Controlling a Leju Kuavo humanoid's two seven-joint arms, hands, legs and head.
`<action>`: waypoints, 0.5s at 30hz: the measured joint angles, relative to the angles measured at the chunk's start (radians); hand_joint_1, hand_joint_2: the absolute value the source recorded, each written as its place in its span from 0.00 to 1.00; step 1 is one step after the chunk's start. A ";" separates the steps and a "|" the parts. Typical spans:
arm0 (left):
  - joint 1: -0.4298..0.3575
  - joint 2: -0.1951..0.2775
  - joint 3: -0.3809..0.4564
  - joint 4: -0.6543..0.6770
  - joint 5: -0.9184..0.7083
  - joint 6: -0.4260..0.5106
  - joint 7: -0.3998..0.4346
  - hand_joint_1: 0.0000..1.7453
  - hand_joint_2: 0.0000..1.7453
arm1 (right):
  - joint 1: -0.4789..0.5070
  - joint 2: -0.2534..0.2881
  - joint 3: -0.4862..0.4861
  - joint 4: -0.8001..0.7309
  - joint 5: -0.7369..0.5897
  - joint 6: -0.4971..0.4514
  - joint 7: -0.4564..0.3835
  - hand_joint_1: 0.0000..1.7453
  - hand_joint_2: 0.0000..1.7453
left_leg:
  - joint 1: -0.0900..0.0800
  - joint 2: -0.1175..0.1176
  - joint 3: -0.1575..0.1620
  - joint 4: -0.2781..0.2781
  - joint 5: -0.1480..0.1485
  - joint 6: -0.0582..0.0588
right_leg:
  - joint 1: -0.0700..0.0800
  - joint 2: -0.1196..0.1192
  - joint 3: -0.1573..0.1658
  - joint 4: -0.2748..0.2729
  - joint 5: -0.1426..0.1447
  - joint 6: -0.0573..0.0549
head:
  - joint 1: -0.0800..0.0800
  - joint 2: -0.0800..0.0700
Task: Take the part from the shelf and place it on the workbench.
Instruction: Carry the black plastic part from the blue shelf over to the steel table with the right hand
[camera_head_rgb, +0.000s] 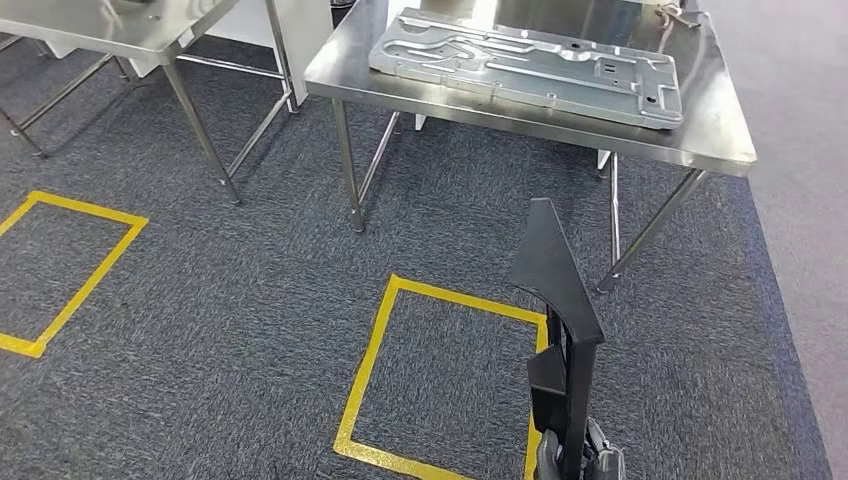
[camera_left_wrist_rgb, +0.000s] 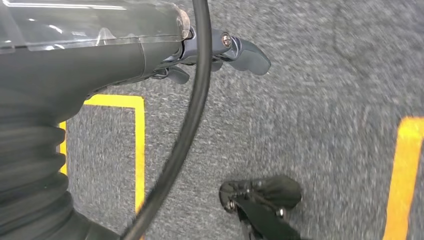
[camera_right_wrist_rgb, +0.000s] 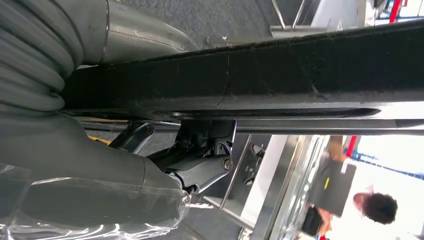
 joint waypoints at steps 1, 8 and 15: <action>0.000 0.000 0.000 0.000 0.000 0.000 -0.001 0.00 1.00 | 0.000 0.000 -0.001 0.000 0.000 0.001 0.000 1.00 1.00 | -0.002 0.011 0.006 0.000 -0.004 -0.001 | 0.004 -0.017 0.035 -0.065 0.035 -0.008 | 0.000 0.000; -0.012 -0.004 0.003 0.000 -0.002 -0.001 -0.006 0.00 1.00 | -0.001 0.000 -0.006 0.000 0.017 0.004 0.003 1.00 1.00 | -0.008 0.035 0.034 -0.005 -0.027 -0.031 | 0.019 -0.047 0.125 -0.236 0.078 -0.045 | 0.000 0.000; -0.012 -0.004 0.004 0.000 -0.002 -0.001 -0.007 0.00 1.00 | -0.001 0.000 -0.006 -0.001 0.020 0.004 0.003 1.00 1.00 | -0.007 -0.004 0.030 0.014 -0.045 -0.038 | 0.011 -0.040 0.138 -0.255 0.085 -0.049 | 0.000 0.000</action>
